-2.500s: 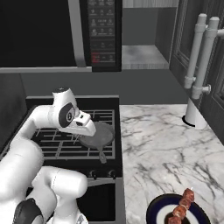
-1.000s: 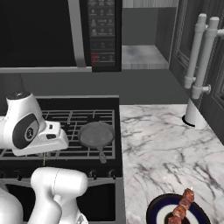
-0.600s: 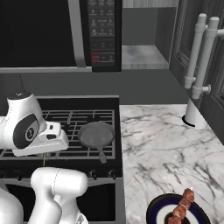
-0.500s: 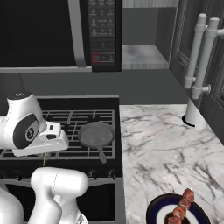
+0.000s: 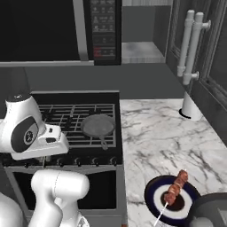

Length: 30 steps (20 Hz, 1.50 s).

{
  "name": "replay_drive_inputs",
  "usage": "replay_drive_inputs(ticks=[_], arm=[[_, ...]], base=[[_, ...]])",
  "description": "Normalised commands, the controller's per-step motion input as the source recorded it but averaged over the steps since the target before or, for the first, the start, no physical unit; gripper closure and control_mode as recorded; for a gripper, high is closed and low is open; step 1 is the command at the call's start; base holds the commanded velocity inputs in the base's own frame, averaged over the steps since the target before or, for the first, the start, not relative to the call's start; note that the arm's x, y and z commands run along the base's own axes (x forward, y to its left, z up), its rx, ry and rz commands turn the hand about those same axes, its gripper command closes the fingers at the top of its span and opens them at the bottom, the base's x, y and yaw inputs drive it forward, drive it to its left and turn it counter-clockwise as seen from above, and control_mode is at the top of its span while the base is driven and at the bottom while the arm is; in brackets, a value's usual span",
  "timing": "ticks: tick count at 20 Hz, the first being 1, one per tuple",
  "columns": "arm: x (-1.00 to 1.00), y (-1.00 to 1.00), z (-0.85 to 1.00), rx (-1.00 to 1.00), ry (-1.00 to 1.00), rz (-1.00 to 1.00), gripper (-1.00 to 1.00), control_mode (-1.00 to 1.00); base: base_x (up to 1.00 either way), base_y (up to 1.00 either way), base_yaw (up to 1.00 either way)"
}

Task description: Place the cold items (pear and peach) from the fridge in one tupperware on the dining counter. Place the warm items (hot dog and kebab skewer) in the stove area in another tupperware.

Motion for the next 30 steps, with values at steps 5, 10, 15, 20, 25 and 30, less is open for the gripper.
replay_drive_inputs(ticks=[5, 10, 15, 20, 25, 30], arm=[[0.00, 0.00, 0.00, 0.00, 0.00, 0.00, 1.00, 1.00], [0.00, 0.00, 0.00, 0.00, 0.00, 0.00, 1.00, 1.00], [0.00, 0.00, 0.00, 0.00, 0.00, 0.00, 1.00, 1.00], [0.00, 0.00, 0.00, 0.00, 0.00, 0.00, 1.00, 1.00], [0.00, 0.00, 0.00, 0.00, 0.00, 0.00, 1.00, 1.00], [0.00, 0.00, 0.00, 0.00, 0.00, 0.00, 1.00, 1.00]], base=[[-0.90, 0.00, -0.01], [-0.83, -0.04, 0.03], [-0.74, -0.11, 0.10], [-0.46, -0.08, 0.26], [-0.57, -0.14, 0.33], [-0.95, -0.17, 0.24]])
